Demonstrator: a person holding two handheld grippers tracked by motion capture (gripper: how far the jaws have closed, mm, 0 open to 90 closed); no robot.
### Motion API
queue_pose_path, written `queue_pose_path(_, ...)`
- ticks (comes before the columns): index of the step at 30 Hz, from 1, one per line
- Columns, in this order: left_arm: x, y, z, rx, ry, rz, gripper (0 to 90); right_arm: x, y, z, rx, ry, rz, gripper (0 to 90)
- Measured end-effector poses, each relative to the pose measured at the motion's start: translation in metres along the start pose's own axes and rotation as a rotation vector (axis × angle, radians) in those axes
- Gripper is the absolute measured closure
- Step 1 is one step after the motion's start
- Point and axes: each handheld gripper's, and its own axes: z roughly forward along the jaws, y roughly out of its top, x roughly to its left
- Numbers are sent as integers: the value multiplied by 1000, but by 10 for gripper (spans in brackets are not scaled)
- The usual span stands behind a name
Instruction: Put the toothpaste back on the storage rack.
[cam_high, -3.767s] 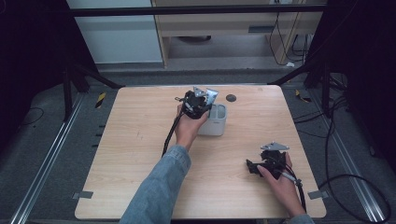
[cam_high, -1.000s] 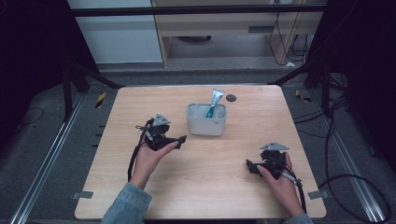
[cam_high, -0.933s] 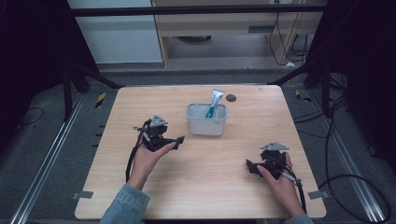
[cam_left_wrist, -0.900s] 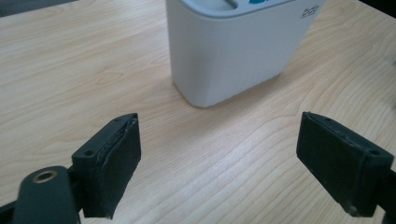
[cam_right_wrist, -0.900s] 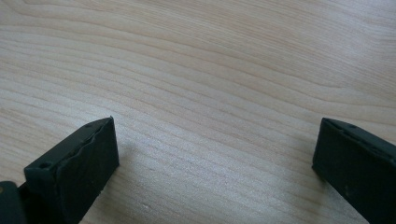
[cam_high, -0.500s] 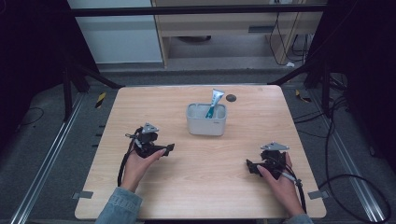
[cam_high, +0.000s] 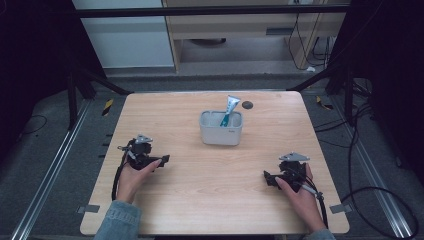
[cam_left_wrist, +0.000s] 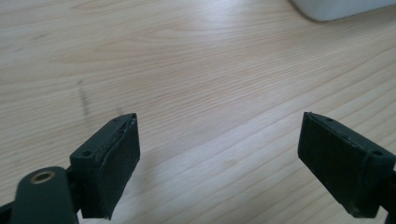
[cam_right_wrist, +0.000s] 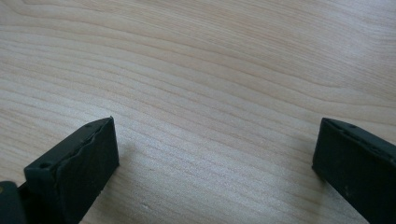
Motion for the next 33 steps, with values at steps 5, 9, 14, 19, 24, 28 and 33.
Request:
queue_pose_path(5, 14, -8, 1, 12, 25, -31, 117, 0, 0, 0, 0, 0, 1, 6)
queue_pose_path(9, 17, -10, 2, 27, 48, -15, 113, 0, 0, 0, 0, 0, 1, 6)
queue_pose_path(14, 24, -14, 2, 26, 79, 1, 103, 0, 0, 0, 0, 1, 2, 5)
queue_pose_path(19, 29, -18, 5, 30, 79, -8, 95, 0, 0, 0, 0, 1, 1, 6)
queue_pose_path(24, 31, -20, 6, 30, 79, 7, 86, 0, 0, 0, 0, 0, 0, 5)
queue_pose_path(28, 33, -22, 10, 41, 80, 30, 65, 0, 0, 0, 0, 0, 1, 6)
queue_pose_path(33, 33, -23, 12, 32, 77, 47, 45, 0, 0, 0, 0, 1, 2, 6)
